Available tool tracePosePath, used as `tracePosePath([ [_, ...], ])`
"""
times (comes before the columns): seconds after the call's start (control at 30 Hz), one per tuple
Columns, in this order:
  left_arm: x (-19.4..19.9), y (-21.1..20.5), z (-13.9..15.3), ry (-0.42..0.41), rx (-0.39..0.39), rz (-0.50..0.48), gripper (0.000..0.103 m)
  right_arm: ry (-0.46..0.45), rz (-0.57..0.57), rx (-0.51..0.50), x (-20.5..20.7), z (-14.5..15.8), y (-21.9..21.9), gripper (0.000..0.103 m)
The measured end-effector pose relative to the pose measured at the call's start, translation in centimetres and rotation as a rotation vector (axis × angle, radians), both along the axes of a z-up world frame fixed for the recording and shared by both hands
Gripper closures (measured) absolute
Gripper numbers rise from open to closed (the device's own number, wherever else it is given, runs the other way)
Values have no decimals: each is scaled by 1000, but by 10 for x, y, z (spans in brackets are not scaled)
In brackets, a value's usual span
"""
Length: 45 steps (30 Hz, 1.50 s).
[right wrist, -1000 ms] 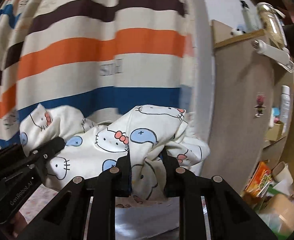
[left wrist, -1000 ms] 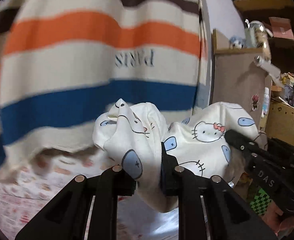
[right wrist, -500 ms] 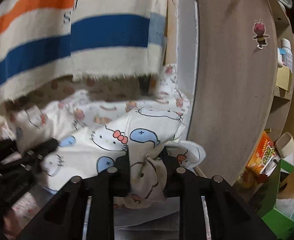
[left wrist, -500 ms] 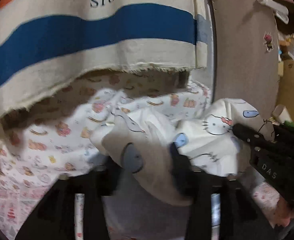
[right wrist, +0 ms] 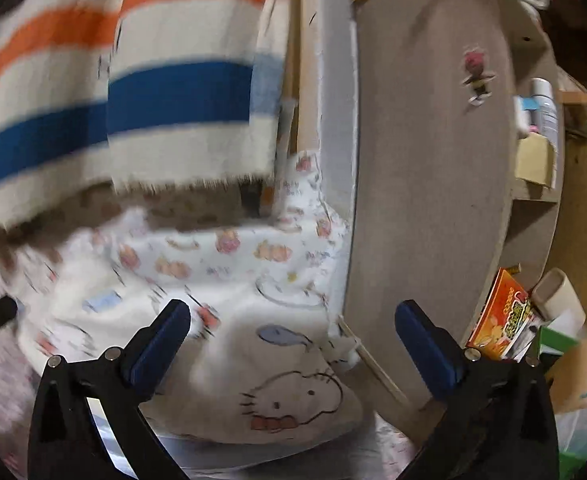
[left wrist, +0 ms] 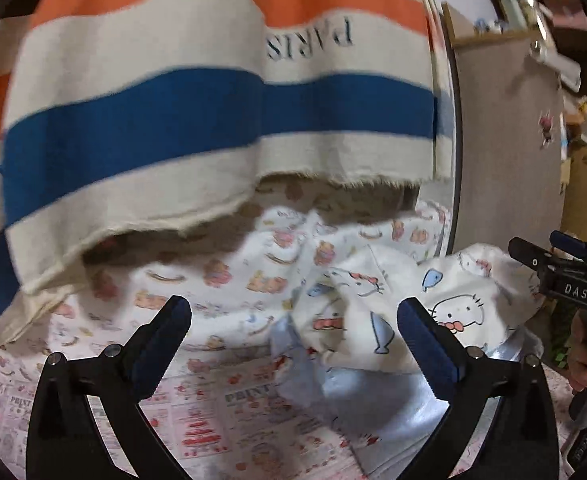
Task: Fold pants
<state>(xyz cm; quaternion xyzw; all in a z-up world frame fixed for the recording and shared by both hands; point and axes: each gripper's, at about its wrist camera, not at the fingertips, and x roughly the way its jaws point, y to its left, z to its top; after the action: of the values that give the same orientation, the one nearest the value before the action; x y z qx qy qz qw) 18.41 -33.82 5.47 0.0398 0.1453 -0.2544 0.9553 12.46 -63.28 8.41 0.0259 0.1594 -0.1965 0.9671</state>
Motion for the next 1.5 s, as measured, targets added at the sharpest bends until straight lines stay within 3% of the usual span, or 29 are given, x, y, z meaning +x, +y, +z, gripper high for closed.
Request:
tracePosePath([
  [0.2,-28,44,14,-48,-12,50,1,-38,106,-7,-26,23,30,0],
  [0.33,-53,74,19,-108,-9,73,1,-96,114,15,-45,33,46,0],
  [0.57,-75,116,23,-117,-51,70,1,-138,165,8,-69,38,96,0],
  [0.9,-80,149,-8,-106,-45,63,1,-113,175,-3,-77,-12,160,0],
  [1.17,-74,165,-45,-101,-37,82,1,-78,130,19,-62,-37,166,0],
  [1.33,-74,164,-49,-124,-19,83,1,-75,128,5,-56,-46,169,0],
  [1.5,-65,156,-56,-51,-2,57,1,-27,155,34,-46,-55,166,0],
])
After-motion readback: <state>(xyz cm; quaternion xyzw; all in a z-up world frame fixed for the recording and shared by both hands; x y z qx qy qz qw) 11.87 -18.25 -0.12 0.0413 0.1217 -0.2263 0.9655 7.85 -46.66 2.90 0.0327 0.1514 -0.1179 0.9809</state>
